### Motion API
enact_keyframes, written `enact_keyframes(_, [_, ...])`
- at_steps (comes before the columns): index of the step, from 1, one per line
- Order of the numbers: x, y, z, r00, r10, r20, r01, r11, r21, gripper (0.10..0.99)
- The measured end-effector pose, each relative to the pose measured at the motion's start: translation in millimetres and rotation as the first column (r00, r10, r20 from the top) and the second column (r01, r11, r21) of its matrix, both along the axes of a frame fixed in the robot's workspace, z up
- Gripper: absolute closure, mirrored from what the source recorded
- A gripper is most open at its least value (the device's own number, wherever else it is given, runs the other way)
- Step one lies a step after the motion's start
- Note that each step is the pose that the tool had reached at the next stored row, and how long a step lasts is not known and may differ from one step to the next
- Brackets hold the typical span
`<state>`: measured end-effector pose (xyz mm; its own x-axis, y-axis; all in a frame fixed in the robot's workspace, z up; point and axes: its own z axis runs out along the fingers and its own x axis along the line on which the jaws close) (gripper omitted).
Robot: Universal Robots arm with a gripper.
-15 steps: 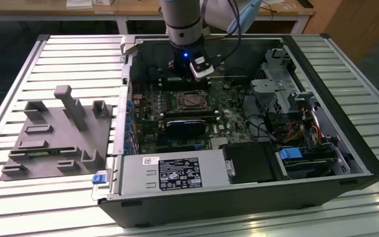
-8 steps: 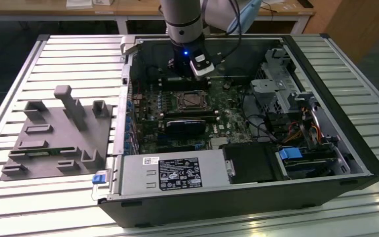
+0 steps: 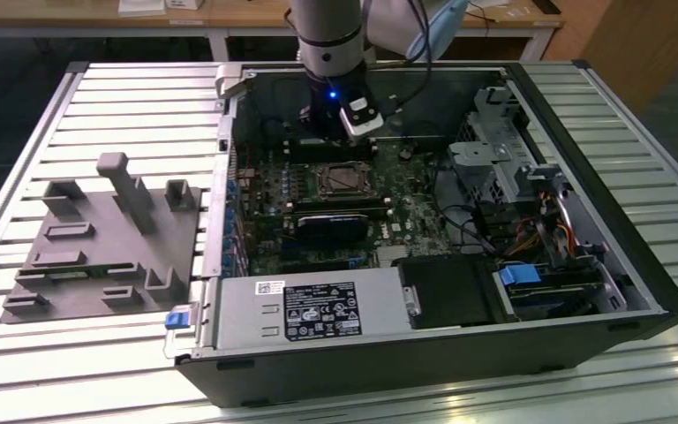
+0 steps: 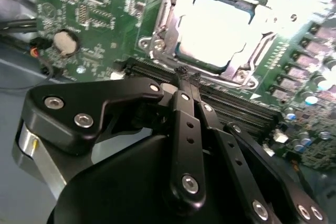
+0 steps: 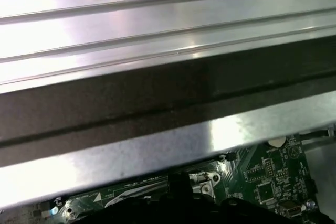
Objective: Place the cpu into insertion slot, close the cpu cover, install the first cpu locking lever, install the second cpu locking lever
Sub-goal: 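Install the first cpu locking lever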
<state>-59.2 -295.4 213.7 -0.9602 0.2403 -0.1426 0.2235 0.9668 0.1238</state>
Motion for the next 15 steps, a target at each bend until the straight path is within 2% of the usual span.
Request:
enact_keyframes(2, [1.2,0.1,-0.2,0.9999,0.000,-0.0155,0.000,0.9998,-0.018,0.984])
enact_keyframes(5, [3.2,0.0,-0.2,0.9994,-0.001,-0.0349,-0.001,0.9990,-0.044,0.984])
enact_keyframes(7, [4.6,-0.2,-0.2,0.9988,-0.002,-0.0488,-0.001,0.9984,-0.056,0.984])
enact_keyframes(8, [5.0,-0.7,-0.3,0.9985,-0.002,-0.0538,-0.001,0.9983,-0.058,0.984])
enact_keyframes(11, [5.4,-4.2,-0.5,0.9980,-0.003,-0.0631,-0.001,0.9981,-0.061,0.984])
enact_keyframes(15, [5.4,-12.7,-0.7,0.9978,-0.004,-0.0668,0.000,0.9981,-0.061,0.984])
